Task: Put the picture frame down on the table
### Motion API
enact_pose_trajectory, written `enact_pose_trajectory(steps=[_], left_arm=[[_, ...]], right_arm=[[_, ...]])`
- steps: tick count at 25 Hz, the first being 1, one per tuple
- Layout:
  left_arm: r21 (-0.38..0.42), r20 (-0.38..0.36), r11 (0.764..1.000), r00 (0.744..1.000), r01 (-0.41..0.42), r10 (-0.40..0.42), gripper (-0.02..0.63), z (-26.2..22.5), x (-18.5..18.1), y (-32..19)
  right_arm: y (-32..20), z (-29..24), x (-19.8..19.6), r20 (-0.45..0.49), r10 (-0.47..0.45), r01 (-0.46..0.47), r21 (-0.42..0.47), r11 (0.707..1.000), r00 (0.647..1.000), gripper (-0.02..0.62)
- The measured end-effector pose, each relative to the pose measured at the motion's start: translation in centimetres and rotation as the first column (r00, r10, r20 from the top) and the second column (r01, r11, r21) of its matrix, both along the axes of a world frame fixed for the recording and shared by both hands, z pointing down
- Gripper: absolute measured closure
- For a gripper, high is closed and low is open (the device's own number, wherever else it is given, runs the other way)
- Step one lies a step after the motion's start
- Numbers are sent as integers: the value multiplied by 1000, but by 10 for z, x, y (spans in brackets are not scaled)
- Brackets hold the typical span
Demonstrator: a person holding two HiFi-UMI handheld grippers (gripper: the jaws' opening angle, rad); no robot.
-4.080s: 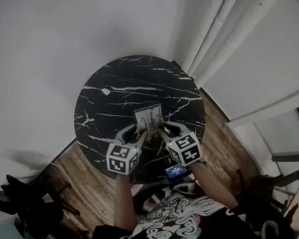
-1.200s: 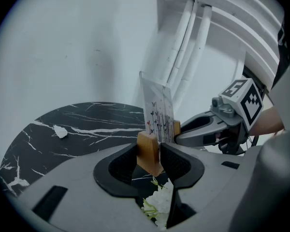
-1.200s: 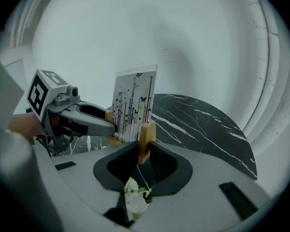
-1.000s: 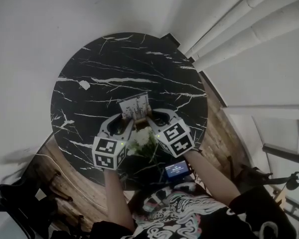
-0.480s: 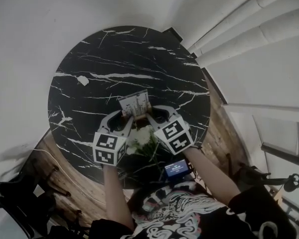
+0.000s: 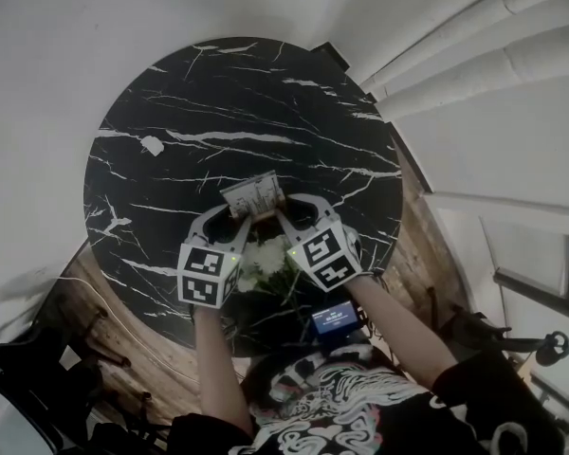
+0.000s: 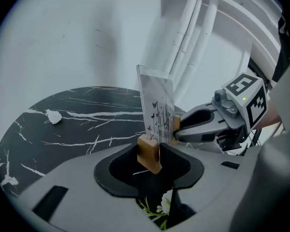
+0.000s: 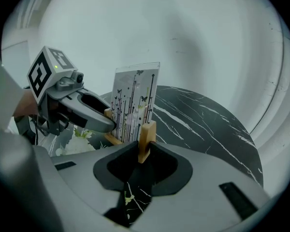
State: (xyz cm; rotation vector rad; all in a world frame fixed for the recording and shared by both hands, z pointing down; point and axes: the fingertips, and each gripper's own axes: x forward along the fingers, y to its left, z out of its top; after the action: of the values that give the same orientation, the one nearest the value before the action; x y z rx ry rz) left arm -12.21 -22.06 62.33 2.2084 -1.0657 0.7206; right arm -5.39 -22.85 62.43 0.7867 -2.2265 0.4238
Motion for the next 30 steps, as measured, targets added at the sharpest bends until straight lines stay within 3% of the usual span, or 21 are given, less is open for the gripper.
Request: enact_pose_trajectory(steps=[13,22,30], left_arm=[[-16,52,1000,998,-21,21,449,20,-3,3],[17,143,994,984,-108,104,449,24,0,10],[2,176,993,978,-117,115,449,27,0,14]], right_arm=[[3,22,-3,-30,-32,32,-2,999,999,517],[12,28,-1,-36,-82,80,-48,996,996,517],[16,32,0,-30,-62,58,-109,992,998,517]])
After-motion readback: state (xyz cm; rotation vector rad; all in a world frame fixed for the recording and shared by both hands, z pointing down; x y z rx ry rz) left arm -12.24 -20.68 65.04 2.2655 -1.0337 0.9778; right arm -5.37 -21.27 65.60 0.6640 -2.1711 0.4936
